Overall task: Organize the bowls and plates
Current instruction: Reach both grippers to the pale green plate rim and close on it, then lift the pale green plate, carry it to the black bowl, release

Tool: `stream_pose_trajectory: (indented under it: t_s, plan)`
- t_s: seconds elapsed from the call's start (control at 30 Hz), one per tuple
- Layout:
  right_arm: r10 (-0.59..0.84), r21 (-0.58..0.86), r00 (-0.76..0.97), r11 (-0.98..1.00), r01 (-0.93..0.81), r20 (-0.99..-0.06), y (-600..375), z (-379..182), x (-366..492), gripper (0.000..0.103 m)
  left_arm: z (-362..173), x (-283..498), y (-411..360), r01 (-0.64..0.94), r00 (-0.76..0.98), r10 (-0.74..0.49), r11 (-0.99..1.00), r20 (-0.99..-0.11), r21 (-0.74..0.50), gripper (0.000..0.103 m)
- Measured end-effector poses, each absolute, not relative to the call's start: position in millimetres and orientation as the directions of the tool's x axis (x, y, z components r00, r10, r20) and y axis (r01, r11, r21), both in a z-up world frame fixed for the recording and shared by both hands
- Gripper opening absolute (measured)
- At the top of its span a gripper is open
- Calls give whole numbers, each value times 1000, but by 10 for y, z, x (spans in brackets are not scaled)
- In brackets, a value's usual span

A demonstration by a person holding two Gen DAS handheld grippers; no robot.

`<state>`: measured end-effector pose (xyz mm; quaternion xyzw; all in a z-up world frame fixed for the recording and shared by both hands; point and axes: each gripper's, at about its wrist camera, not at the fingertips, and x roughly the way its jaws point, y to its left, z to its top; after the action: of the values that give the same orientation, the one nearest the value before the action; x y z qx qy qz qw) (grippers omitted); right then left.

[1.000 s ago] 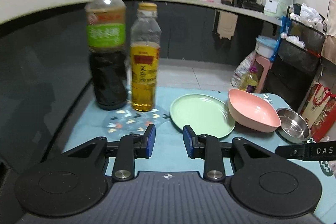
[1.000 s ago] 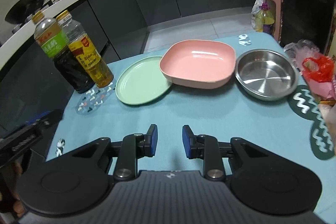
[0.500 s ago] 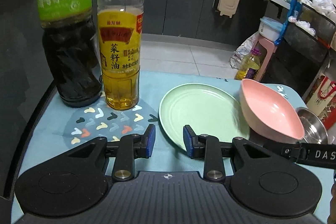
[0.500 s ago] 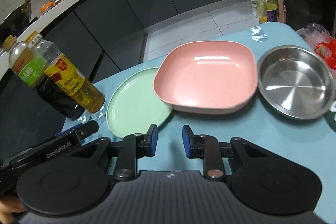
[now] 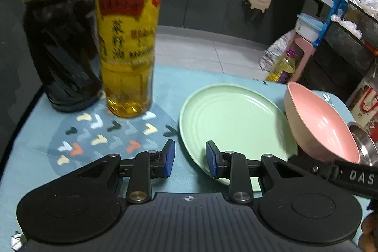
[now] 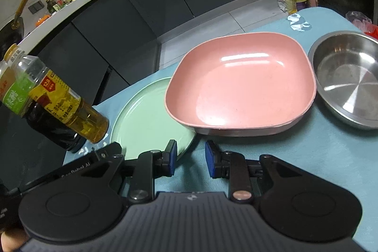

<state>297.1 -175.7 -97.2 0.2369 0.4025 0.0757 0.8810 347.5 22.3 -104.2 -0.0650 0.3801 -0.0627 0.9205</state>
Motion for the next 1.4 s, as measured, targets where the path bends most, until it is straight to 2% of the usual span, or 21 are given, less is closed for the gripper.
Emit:
stream_pose_trajectory:
  t_s: [0.07,0.13,0.27,0.43,0.8,0.93,1.03,1.17,1.4]
  plan:
    - [322,470,667,881,48,-672,-1749,-972,2984,23,-1054,3465,207,76,711,-163,985,-685,-155,25]
    - [338,465,661,885,19,-670,-1728,-976,3011,23,-1057,3450,202,90,707,-172,984,-686,-155,19]
    - [355,434,644,900,-40,-678,-1681,-980,3011,14,-1006,3360,200,107,693,-184,982,-697,-153,18]
    - [405,422,601,898,-120,-690,-1635,-923,2913,14,-917,3078,262,102,702,-145,989,-697,-104,18]
    - [452,342,571,892,-296,-685,-1361,-625,2440,14,-687,2322,623,68,741,-155,985,-653,-157,19]
    - [497,350,553,866,-356,-668,-1276,-514,2299,14,-609,2121,691,131,746,-228,972,-625,-197,16]
    - [504,319,547,859,-402,-668,-1116,-416,2166,14,-546,1992,672,142,768,-225,973,-600,-183,16]
    - [441,234,558,884,-404,-703,-906,-397,2083,14,-562,1902,806,98,776,-182,981,-604,-169,16]
    - [387,240,586,918,-315,-712,-1059,-393,2087,14,-714,1870,1204,-41,767,-108,975,-632,-217,16]
